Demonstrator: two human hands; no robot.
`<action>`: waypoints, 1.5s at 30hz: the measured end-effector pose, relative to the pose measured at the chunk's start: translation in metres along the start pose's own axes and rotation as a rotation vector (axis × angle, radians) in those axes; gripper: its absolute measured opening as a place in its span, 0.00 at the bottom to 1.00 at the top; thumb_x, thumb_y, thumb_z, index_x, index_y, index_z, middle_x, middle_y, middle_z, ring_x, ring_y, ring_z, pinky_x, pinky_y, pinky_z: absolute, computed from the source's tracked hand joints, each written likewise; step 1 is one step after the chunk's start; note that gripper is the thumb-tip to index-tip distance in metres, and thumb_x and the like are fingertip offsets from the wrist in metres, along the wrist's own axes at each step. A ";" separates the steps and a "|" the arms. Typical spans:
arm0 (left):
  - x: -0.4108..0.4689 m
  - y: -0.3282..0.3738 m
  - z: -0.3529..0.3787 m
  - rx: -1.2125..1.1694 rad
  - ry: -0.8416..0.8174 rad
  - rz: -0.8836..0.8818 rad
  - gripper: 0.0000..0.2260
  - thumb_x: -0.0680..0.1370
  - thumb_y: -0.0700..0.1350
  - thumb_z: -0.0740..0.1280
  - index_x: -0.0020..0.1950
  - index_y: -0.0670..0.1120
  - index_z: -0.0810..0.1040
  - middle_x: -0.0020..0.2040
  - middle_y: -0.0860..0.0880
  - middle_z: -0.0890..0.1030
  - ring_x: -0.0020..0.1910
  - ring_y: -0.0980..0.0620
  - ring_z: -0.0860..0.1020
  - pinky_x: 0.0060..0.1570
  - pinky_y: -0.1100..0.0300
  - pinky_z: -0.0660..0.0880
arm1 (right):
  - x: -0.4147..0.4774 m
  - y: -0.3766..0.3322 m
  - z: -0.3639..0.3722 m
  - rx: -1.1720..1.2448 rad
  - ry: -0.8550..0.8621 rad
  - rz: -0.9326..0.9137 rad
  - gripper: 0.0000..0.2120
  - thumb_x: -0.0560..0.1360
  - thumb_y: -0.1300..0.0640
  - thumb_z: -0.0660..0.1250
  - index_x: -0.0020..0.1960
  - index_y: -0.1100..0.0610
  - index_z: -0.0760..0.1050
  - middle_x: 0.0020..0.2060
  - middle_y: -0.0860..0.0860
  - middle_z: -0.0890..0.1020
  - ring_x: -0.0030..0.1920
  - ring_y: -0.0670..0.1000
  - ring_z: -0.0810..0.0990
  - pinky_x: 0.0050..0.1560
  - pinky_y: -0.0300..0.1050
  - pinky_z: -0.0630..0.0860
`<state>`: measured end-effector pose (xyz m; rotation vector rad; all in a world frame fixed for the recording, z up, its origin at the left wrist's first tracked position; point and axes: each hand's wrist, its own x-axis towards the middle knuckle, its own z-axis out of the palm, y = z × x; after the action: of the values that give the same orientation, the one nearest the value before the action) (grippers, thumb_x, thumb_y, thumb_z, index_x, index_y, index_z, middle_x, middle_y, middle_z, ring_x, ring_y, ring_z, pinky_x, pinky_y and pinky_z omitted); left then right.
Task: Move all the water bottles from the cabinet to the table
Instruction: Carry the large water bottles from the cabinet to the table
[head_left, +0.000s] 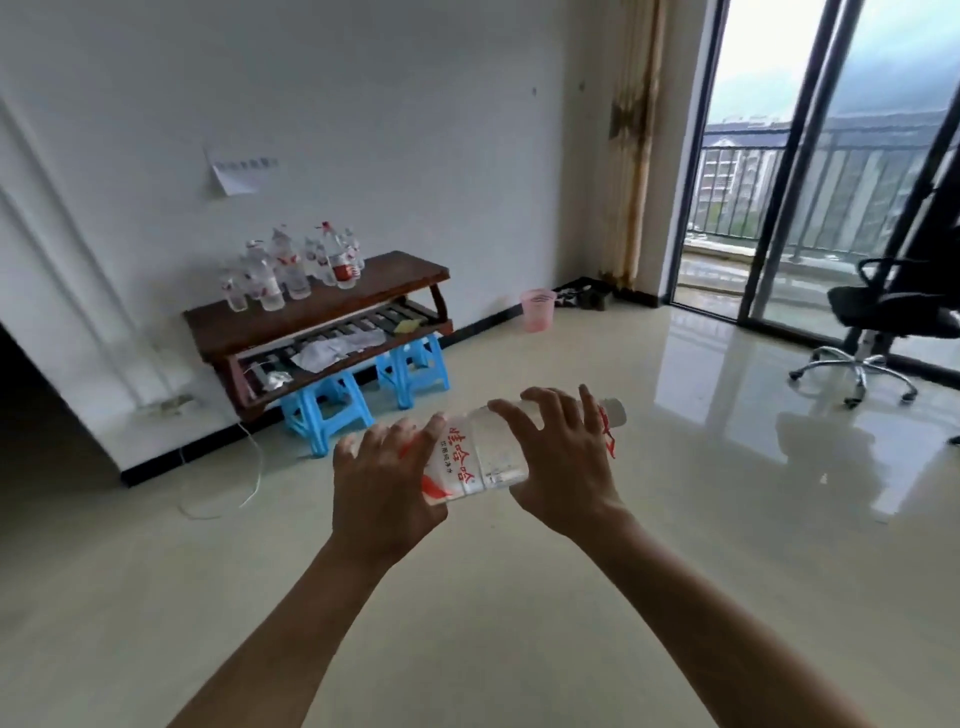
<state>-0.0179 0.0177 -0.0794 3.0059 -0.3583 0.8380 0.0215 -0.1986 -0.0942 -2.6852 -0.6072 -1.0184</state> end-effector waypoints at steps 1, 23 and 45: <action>0.009 -0.020 0.009 0.026 0.001 -0.038 0.46 0.57 0.58 0.83 0.72 0.50 0.70 0.59 0.43 0.81 0.55 0.39 0.80 0.54 0.36 0.75 | 0.022 -0.005 0.023 0.047 -0.011 -0.029 0.51 0.53 0.46 0.86 0.71 0.45 0.67 0.63 0.55 0.72 0.65 0.59 0.71 0.69 0.74 0.66; 0.325 -0.334 0.200 0.073 0.148 -0.096 0.44 0.60 0.57 0.83 0.72 0.50 0.69 0.61 0.42 0.80 0.59 0.39 0.78 0.56 0.34 0.75 | 0.414 -0.011 0.340 0.128 0.102 -0.129 0.50 0.53 0.52 0.87 0.71 0.46 0.68 0.66 0.56 0.72 0.68 0.60 0.66 0.74 0.74 0.56; 0.582 -0.671 0.409 0.210 0.113 -0.337 0.44 0.56 0.55 0.82 0.70 0.50 0.72 0.56 0.48 0.79 0.53 0.44 0.79 0.53 0.42 0.73 | 0.792 -0.064 0.722 0.277 -0.066 -0.342 0.52 0.54 0.50 0.84 0.74 0.42 0.66 0.66 0.52 0.73 0.70 0.57 0.69 0.75 0.70 0.58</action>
<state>0.8216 0.5192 -0.0928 3.0500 0.2475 1.0598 0.9522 0.3365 -0.0951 -2.4275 -1.1592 -0.8464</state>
